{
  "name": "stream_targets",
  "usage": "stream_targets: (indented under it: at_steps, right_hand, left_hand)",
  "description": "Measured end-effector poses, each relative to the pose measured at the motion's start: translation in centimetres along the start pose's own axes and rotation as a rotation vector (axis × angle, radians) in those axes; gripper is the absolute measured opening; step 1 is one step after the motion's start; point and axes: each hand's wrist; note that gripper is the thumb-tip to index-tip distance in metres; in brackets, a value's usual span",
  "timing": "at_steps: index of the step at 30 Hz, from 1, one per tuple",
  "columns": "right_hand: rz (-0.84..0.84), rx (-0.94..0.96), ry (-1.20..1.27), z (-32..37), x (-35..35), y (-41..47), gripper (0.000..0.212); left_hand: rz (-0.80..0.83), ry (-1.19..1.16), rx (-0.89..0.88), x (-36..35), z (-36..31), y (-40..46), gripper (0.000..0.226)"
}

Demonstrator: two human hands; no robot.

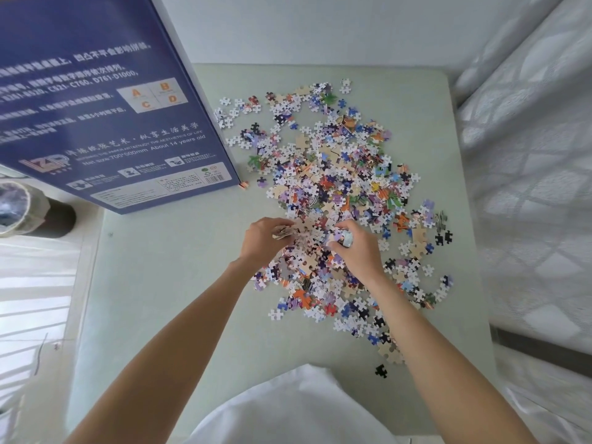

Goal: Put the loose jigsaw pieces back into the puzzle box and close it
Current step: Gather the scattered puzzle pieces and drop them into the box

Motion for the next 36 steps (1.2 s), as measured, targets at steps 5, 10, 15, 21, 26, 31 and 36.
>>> stream_targets:
  at_steps: [5, 10, 15, 21, 26, 31, 36]
  right_hand:
    - [0.025, 0.034, -0.032, 0.2, -0.6, -0.1, 0.036]
    - [0.009, 0.044, -0.064, 0.4, -1.0, 0.1, 0.033]
    - [0.014, 0.035, -0.095, 0.6, -0.8, 0.0, 0.035]
    - [-0.003, -0.007, -0.066, 1.0, -0.1, 0.0, 0.037]
    - [0.002, 0.024, -0.08, 1.2, 0.5, -0.3, 0.037]
    - [-0.01, 0.128, -0.077, 2.9, 1.8, -0.7, 0.035]
    - [-0.044, 0.286, -0.083, 6.6, 3.4, -0.8, 0.037]
  left_hand:
    - [0.052, 0.009, 0.097, 0.4, 0.5, 0.6, 0.043]
    - [0.14, -0.063, 0.198, 0.6, 0.7, 1.1, 0.044]
    - [0.066, -0.084, 0.183, 0.3, 0.7, 1.3, 0.03]
    - [-0.01, -0.074, 0.176, 0.6, 0.4, 1.4, 0.024]
    - [-0.018, -0.042, 0.131, 2.2, 1.1, 0.6, 0.024]
    - [-0.05, -0.039, -0.002, 5.1, 1.3, -0.8, 0.024]
    - [-0.092, -0.114, -0.203, 9.9, -1.0, -2.7, 0.019]
Point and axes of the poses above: each hand's wrist, its own y-axis towards the middle knuckle, its own x-axis out of the back of the hand, z = x × y, and after that the axes turned 11 degrees about -z, right-handed
